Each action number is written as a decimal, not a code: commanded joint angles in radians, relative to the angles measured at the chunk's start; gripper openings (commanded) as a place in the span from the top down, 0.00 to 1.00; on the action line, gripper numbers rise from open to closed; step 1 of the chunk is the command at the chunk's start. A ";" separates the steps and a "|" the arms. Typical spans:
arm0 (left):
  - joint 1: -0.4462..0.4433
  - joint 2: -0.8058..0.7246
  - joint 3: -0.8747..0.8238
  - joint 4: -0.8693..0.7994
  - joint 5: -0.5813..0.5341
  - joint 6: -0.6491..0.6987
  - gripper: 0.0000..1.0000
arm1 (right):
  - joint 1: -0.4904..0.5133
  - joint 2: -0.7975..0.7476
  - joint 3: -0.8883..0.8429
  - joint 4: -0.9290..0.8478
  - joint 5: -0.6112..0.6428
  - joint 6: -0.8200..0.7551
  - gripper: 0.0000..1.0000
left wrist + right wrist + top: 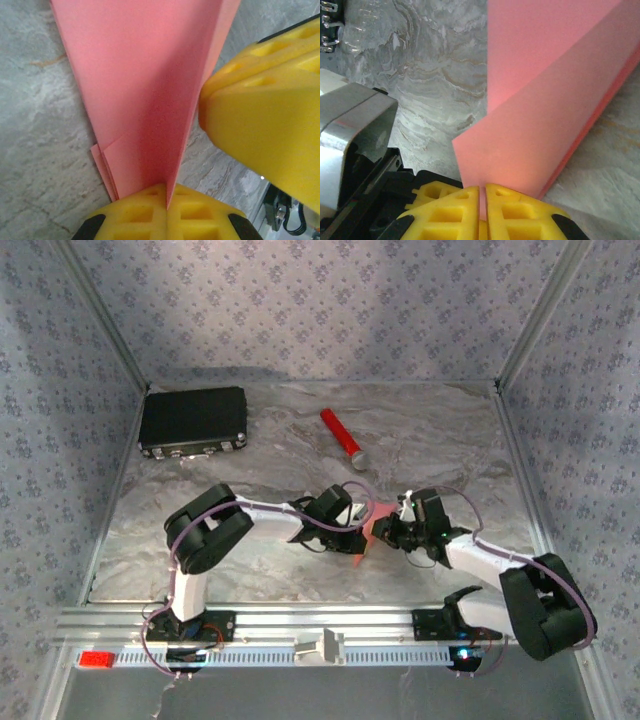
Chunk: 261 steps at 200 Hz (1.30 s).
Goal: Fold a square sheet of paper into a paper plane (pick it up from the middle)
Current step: Perform the fifth fold on the wing at the bottom-center of the table.
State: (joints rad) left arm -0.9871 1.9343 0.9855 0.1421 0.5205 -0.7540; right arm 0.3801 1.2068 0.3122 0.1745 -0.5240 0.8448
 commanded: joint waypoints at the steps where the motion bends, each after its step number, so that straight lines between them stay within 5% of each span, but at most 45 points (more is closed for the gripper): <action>1: 0.011 0.046 -0.031 0.005 0.000 -0.018 0.99 | -0.008 0.030 0.035 0.060 -0.027 -0.009 0.87; 186: 0.029 0.074 -0.044 0.050 0.049 -0.056 0.99 | -0.094 0.163 0.051 0.118 -0.066 -0.040 0.87; 261: 0.034 0.086 -0.039 0.052 0.055 -0.060 0.99 | -0.054 0.139 0.046 0.122 -0.102 -0.048 0.87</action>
State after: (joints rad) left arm -0.9550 1.9598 0.9646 0.2203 0.6147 -0.8143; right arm 0.3058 1.3560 0.3397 0.2974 -0.6014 0.8211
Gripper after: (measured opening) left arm 0.045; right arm 0.133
